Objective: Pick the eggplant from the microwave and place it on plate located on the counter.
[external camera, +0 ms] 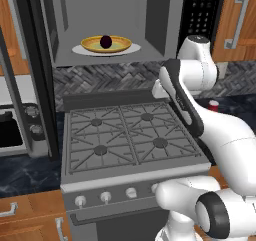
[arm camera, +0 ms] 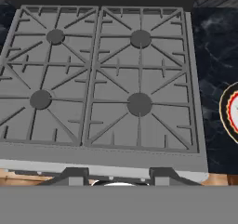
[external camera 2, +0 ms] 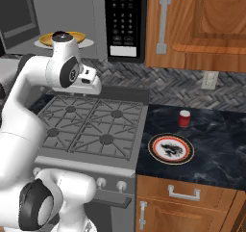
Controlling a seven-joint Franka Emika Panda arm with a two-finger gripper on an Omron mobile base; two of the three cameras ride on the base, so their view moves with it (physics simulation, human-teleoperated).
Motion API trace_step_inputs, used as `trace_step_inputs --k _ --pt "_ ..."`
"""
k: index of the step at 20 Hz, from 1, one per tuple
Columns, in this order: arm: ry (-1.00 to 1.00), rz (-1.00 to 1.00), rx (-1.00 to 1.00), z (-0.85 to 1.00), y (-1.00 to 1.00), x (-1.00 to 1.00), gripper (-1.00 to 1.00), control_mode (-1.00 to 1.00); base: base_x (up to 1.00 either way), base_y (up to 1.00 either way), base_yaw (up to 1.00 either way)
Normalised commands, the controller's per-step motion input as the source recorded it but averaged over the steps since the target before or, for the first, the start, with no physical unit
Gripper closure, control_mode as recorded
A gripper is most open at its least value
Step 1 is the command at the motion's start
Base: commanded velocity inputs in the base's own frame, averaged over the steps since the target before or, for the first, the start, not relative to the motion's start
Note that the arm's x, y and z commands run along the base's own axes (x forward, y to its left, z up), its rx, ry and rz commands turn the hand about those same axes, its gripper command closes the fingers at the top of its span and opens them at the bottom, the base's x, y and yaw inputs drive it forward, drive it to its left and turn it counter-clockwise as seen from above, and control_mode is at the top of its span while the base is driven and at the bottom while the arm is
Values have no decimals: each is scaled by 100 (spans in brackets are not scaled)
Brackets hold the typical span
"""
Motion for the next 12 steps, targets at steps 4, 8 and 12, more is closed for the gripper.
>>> trace_step_inputs --k 4,8,12 --pt "-8 0 0 0 0 -32 -100 -100 0 0 0" --pt "-27 0 0 7 9 -71 -100 -100 0 0 0" --pt "-35 -1 0 60 32 -46 -100 -100 0 0 0"
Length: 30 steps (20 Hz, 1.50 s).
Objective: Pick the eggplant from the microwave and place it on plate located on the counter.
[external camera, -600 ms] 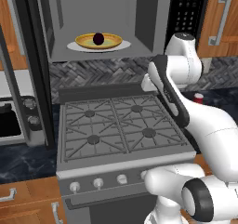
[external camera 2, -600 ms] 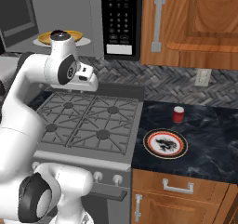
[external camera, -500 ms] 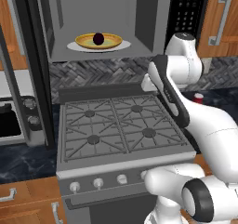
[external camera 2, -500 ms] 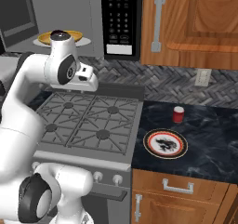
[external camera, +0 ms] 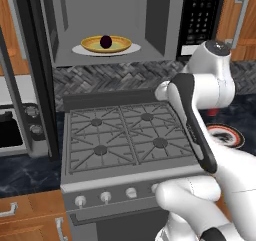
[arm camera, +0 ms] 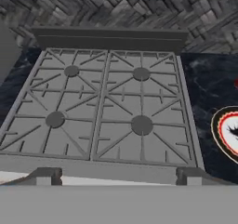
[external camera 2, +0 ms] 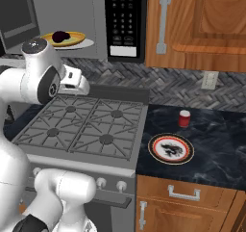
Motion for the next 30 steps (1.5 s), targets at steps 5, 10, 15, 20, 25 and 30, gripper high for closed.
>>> trace_step_inputs --k 5,10,15,20,25,30 --pt "-29 -8 0 71 51 -19 -100 -100 0 0 0" --pt "-7 -5 0 96 23 -7 -100 -100 0 0 0" --pt "-7 0 3 97 0 -18 -100 -100 0 0 0" --pt "-9 0 1 78 11 -13 -100 -100 0 0 0" --pt "-6 1 1 42 28 -15 -100 -100 0 0 0" --pt "-4 6 0 13 20 -43 -100 -100 0 0 0"
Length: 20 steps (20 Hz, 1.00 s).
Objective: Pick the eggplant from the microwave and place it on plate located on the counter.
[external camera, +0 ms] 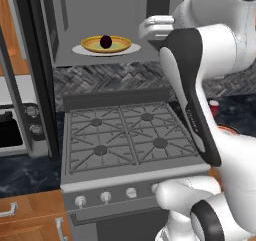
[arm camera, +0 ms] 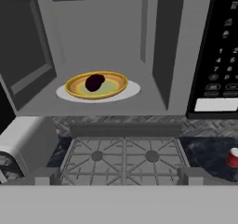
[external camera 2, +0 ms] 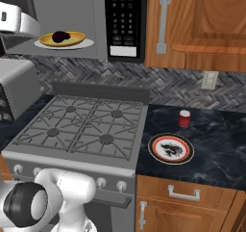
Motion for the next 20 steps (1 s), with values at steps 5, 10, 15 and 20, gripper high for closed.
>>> trace_step_inputs --k 5,10,15,20 --pt "-5 8 0 -6 25 -25 -100 -100 0 0 0" --pt "-1 0 0 -29 42 49 -100 -100 0 0 0" --pt "1 0 0 -16 37 96 -100 -100 0 0 0" --pt "16 0 3 0 1 96 -100 -100 0 0 0"
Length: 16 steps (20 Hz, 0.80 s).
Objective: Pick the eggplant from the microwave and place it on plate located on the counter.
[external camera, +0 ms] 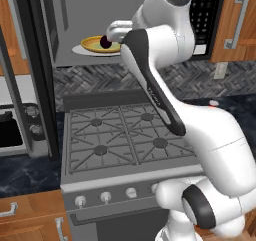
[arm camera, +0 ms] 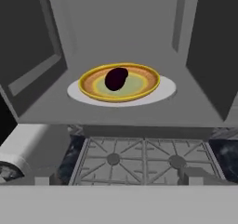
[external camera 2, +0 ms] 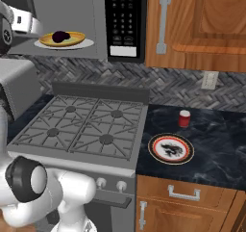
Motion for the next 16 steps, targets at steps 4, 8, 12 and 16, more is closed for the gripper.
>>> trace_step_inputs --k 4,8,12,16 --pt "15 0 4 -10 0 92 -100 -100 0 0 0" --pt "10 -1 0 -26 14 82 -100 -100 0 0 0" --pt "6 -7 0 -37 36 86 -100 -100 0 0 0" --pt "1 -3 0 -27 7 74 -100 -100 0 0 0"
